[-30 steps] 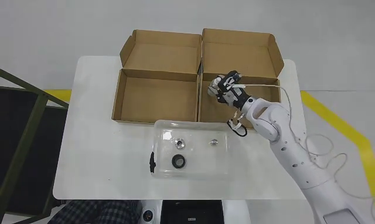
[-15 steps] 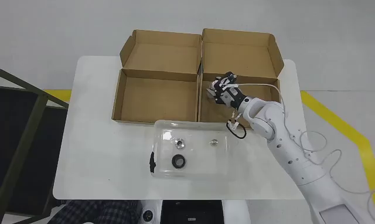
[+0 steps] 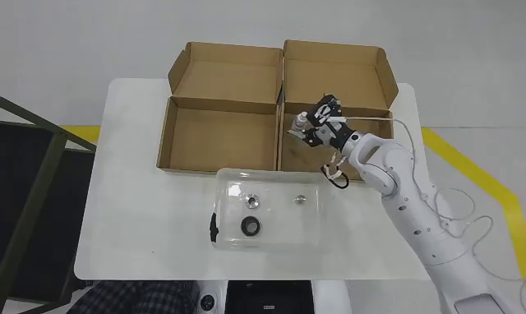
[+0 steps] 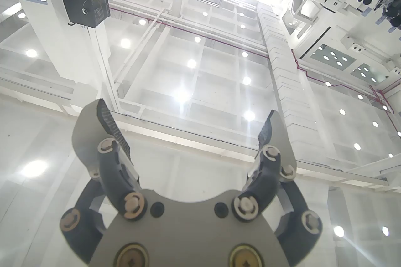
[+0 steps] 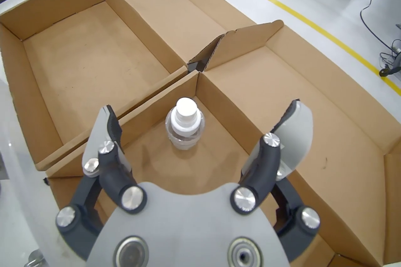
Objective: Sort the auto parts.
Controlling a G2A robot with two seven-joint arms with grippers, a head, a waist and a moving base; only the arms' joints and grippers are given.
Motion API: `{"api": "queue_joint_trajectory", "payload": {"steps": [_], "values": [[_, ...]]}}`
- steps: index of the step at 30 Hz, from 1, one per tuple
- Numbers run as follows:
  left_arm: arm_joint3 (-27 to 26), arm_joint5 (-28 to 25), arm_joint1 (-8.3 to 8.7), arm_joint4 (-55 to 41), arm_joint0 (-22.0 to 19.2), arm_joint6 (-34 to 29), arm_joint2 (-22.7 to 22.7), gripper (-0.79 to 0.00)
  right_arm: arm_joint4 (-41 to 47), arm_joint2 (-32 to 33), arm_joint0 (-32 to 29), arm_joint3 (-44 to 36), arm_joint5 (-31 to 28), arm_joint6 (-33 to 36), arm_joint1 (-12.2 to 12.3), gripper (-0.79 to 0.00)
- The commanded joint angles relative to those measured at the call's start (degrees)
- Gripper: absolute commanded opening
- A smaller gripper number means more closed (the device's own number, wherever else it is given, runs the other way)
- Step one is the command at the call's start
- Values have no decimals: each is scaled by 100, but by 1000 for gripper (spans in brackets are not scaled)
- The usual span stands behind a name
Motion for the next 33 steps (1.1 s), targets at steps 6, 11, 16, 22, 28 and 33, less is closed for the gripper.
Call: {"api": "queue_joint_trajectory", "payload": {"steps": [6,11,16,22,28,33], "values": [[0,0,0,0,0,0,0,0,465,636,-523,-1134,-529,669,155,0],[0,0,0,0,0,0,0,0,668,943,-1007,-1885,-1030,936,255,0],[0,0,0,0,0,0,0,0,832,1069,-1486,-2446,-1408,1085,326,0],[0,0,0,0,0,0,0,0,573,1104,-1914,-2864,-1637,1127,386,0],[0,0,0,0,0,0,0,0,-7,1108,-2212,-3200,-1777,1120,438,0],[0,0,0,0,0,0,0,0,-508,1002,-2404,-3301,-1888,1032,467,0]]}}
